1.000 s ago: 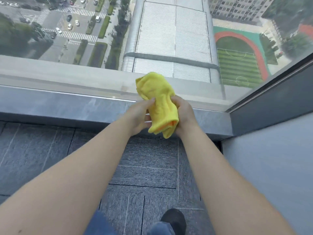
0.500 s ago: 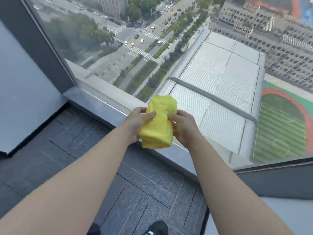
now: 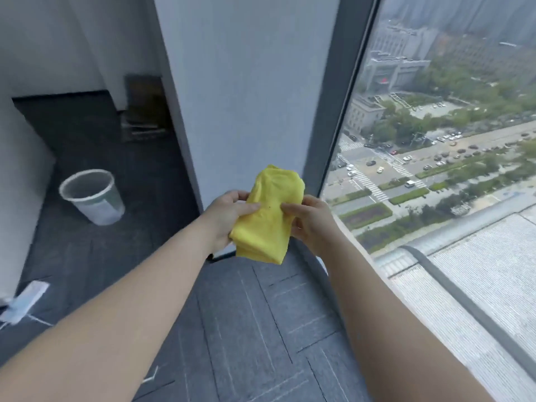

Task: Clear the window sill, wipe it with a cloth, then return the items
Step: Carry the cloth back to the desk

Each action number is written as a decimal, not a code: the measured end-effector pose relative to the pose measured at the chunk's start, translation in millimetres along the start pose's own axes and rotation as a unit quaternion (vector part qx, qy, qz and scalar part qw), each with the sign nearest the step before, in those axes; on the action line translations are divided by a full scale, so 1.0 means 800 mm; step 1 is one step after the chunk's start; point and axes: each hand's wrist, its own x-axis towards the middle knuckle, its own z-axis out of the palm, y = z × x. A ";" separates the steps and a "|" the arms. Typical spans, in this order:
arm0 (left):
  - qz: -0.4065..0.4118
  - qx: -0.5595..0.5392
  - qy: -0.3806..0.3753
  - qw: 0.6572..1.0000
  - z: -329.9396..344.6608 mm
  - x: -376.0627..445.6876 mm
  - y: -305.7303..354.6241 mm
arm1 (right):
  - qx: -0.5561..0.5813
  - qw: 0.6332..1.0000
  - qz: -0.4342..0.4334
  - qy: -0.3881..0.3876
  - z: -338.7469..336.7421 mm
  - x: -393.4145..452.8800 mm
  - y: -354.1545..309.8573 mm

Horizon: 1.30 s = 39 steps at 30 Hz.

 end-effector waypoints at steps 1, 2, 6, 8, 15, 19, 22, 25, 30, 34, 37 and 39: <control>-0.002 -0.006 0.018 1.000 -0.041 -0.010 0.011 | -0.007 1.000 -0.001 -0.028 0.042 0.012 -0.007; -0.007 -0.014 0.033 0.999 -0.080 -0.021 0.022 | -0.012 0.998 -0.004 -0.053 0.083 0.023 -0.013; -0.037 -0.030 0.085 0.995 -0.219 -0.068 0.051 | -0.020 0.991 -0.013 -0.135 0.233 0.061 -0.032; -0.024 -0.043 0.131 0.990 -0.282 -0.087 0.061 | -0.023 0.983 -0.002 -0.181 0.303 0.079 -0.033; 0.035 -0.065 0.274 0.959 -0.467 -0.124 0.097 | 0.032 0.949 0.098 -0.298 0.528 0.137 -0.033; 0.037 -0.050 0.335 0.940 -0.553 -0.140 0.122 | 0.007 0.946 0.140 -0.293 0.639 0.174 -0.043; 0.052 -0.065 0.424 0.902 -0.614 -0.157 0.131 | -0.013 0.930 0.150 -0.335 0.713 0.187 -0.044; 0.058 -0.097 0.518 0.848 -0.682 -0.176 0.128 | -0.032 0.917 0.147 -0.370 0.784 0.195 -0.029; 0.040 -0.135 0.572 0.808 -0.801 -0.198 0.110 | -0.112 0.900 0.114 -0.406 0.900 0.201 0.014; 0.052 -0.148 0.579 0.800 -0.930 -0.206 0.102 | -0.137 0.917 0.087 -0.364 1.007 0.208 0.047; 0.063 -0.144 0.554 0.817 -1.014 -0.220 0.117 | -0.130 0.931 0.096 -0.327 1.086 0.214 0.068; 0.066 -0.127 0.540 0.830 -1.068 -0.223 0.127 | -0.127 0.939 0.108 -0.302 1.131 0.217 0.077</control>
